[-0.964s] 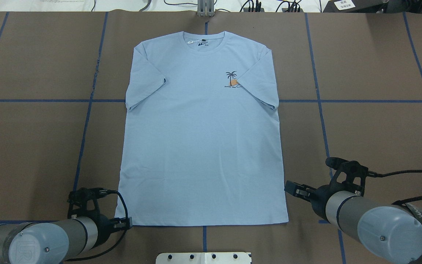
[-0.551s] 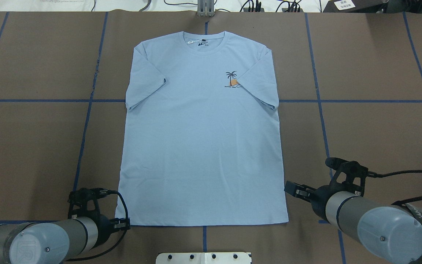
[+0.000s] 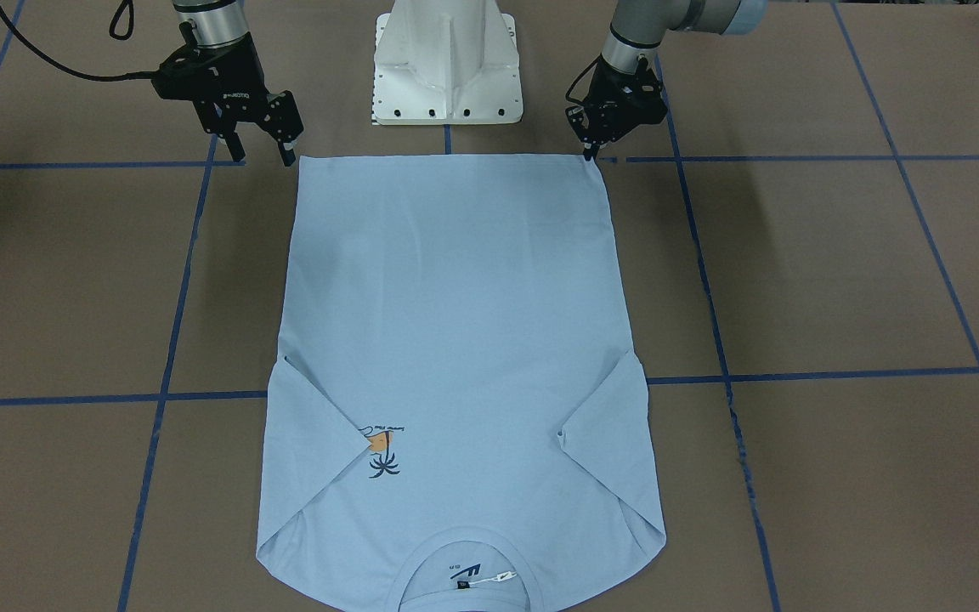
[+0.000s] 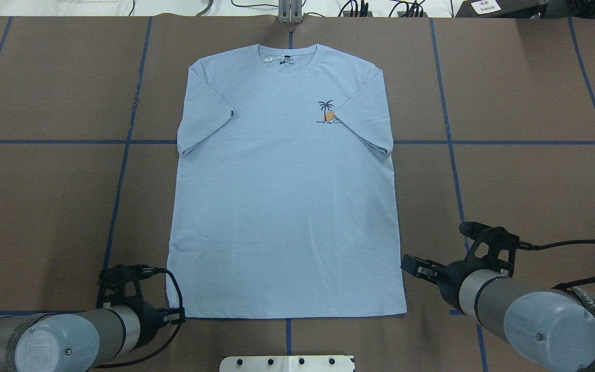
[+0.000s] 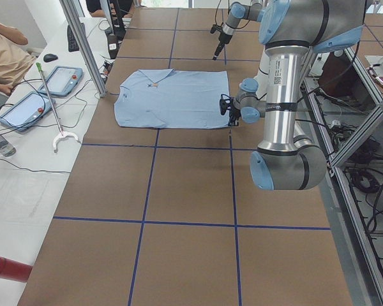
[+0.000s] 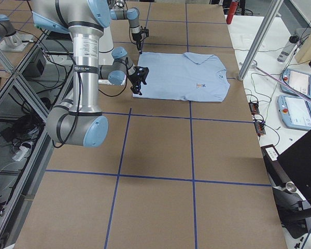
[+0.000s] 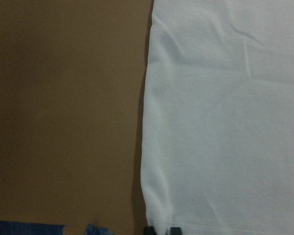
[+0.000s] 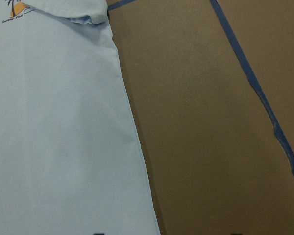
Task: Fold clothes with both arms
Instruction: 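Lower both grippers to the hem corners nearest the robot, then grasp the hem corners with both grippers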
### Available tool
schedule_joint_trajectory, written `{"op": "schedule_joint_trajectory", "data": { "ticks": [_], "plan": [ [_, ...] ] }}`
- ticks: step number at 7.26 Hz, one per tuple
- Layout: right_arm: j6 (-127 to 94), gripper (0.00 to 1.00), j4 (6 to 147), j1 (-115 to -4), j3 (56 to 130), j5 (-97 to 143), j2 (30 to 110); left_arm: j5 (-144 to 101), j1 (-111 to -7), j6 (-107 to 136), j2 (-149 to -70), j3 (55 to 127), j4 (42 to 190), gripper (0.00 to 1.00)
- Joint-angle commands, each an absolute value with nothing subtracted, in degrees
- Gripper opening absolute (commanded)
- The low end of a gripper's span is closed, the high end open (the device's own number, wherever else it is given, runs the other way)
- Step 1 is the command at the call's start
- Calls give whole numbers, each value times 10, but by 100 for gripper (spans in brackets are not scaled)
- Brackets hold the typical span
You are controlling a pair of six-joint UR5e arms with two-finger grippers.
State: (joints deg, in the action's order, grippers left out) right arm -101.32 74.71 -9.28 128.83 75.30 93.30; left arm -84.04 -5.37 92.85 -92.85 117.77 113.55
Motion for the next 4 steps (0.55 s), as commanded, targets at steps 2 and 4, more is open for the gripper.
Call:
{"op": "schedule_joint_trajectory", "data": {
  "ticks": [2, 4],
  "plan": [
    [-1100, 75, 748, -57, 1282, 704, 933, -838, -67, 929, -935, 1192, 1136, 0],
    [-1132, 82, 750, -16, 1264, 665, 933, -820, -76, 929, -935, 1197, 1136, 0]
  ]
}}
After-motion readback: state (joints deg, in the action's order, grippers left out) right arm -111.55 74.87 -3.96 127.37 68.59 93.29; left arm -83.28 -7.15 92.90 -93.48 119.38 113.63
